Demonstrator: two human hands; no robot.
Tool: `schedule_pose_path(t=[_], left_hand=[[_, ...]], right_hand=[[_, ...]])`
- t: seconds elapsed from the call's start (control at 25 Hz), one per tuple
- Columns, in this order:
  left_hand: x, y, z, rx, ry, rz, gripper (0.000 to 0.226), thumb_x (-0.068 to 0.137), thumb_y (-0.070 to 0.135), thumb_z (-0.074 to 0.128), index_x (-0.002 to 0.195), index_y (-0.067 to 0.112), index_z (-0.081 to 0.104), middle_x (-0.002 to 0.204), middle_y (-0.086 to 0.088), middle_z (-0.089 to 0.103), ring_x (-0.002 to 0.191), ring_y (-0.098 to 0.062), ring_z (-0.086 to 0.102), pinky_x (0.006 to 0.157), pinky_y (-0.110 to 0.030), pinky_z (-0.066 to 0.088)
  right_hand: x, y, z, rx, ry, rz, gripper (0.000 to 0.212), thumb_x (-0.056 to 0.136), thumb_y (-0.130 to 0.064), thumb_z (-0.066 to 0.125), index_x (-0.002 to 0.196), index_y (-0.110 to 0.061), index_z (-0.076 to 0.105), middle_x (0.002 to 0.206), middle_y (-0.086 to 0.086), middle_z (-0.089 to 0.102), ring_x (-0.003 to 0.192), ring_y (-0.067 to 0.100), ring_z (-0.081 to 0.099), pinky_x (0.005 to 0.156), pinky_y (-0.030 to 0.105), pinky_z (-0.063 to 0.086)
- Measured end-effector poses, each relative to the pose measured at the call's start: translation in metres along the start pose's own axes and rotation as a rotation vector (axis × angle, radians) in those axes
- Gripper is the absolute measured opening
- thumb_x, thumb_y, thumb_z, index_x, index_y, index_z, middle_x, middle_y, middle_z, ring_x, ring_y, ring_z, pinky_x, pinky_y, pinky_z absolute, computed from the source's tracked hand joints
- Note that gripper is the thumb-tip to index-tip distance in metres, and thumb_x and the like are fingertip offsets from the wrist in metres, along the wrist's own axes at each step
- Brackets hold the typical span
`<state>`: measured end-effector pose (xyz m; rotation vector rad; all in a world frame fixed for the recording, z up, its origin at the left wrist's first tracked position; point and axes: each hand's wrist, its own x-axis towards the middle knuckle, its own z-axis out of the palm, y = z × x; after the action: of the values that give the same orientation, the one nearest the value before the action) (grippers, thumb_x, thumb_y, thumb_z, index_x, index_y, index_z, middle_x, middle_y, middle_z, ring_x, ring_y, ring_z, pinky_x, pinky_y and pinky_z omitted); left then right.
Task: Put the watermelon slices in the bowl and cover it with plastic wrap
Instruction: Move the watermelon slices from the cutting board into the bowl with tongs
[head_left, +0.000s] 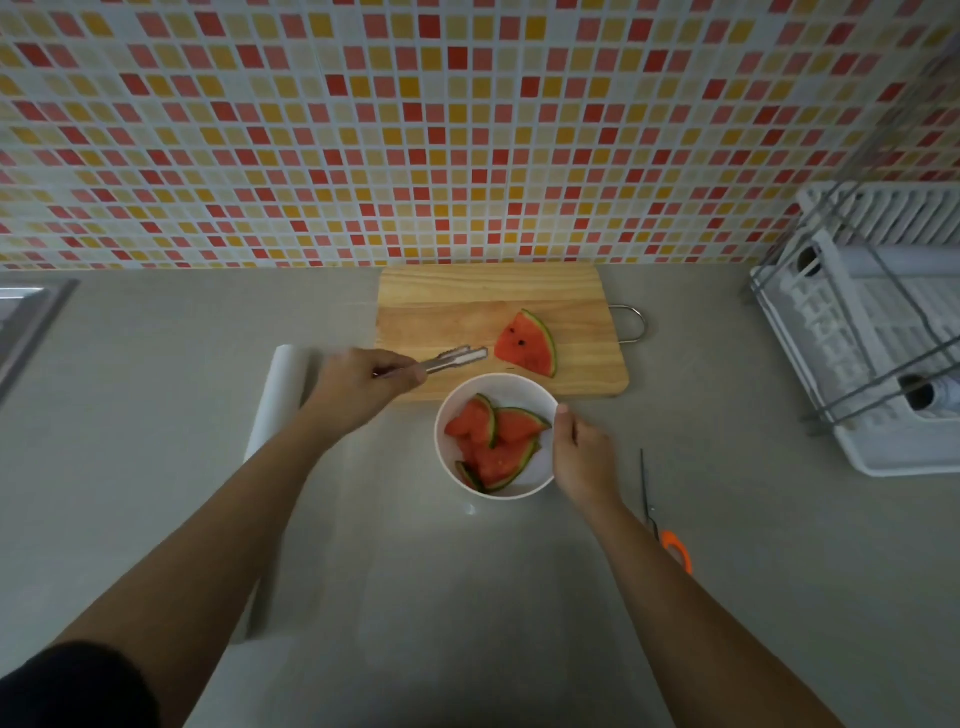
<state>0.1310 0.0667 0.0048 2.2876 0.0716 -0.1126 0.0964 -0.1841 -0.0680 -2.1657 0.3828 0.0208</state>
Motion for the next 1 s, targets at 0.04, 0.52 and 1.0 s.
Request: schedule_pose_path(t=[0.04, 0.52, 1.0], left_hand=[[0.019, 0.003, 0.001, -0.033, -0.06, -0.14, 0.013, 0.082, 0.036, 0.07, 0.088, 0.025, 0.073, 0.075, 0.011, 0.067, 0.063, -0.002, 0.054, 0.056, -0.015, 0.04], [0.108, 0.009, 0.044, -0.342, -0.402, -0.419, 0.017, 0.085, 0.022, 0.065, 0.09, 0.007, 0.071, 0.066, -0.005, 0.067, 0.039, -0.007, 0.027, 0.033, -0.016, 0.019], [0.117, 0.02, 0.067, -0.332, -0.379, -0.332, 0.012, 0.077, 0.012, 0.069, 0.065, 0.008, 0.071, 0.041, 0.009, 0.05, 0.038, -0.007, 0.03, 0.035, -0.016, 0.024]], right_hand=[[0.0, 0.0, -0.001, -0.004, -0.002, -0.001, 0.05, 0.099, -0.034, 0.033, 0.071, -0.002, 0.059, 0.07, 0.016, 0.062, 0.066, 0.028, 0.054, 0.06, 0.031, 0.033], [-0.001, 0.004, 0.001, 0.017, 0.016, -0.025, 0.045, 0.099, -0.028, 0.039, 0.067, -0.003, 0.056, 0.06, 0.009, 0.056, 0.057, 0.021, 0.049, 0.055, 0.031, 0.025], [-0.002, 0.004, 0.002, 0.03, 0.027, -0.02, 0.042, 0.098, -0.028, 0.039, 0.058, -0.017, 0.044, 0.052, -0.003, 0.045, 0.057, 0.021, 0.047, 0.055, 0.03, 0.027]])
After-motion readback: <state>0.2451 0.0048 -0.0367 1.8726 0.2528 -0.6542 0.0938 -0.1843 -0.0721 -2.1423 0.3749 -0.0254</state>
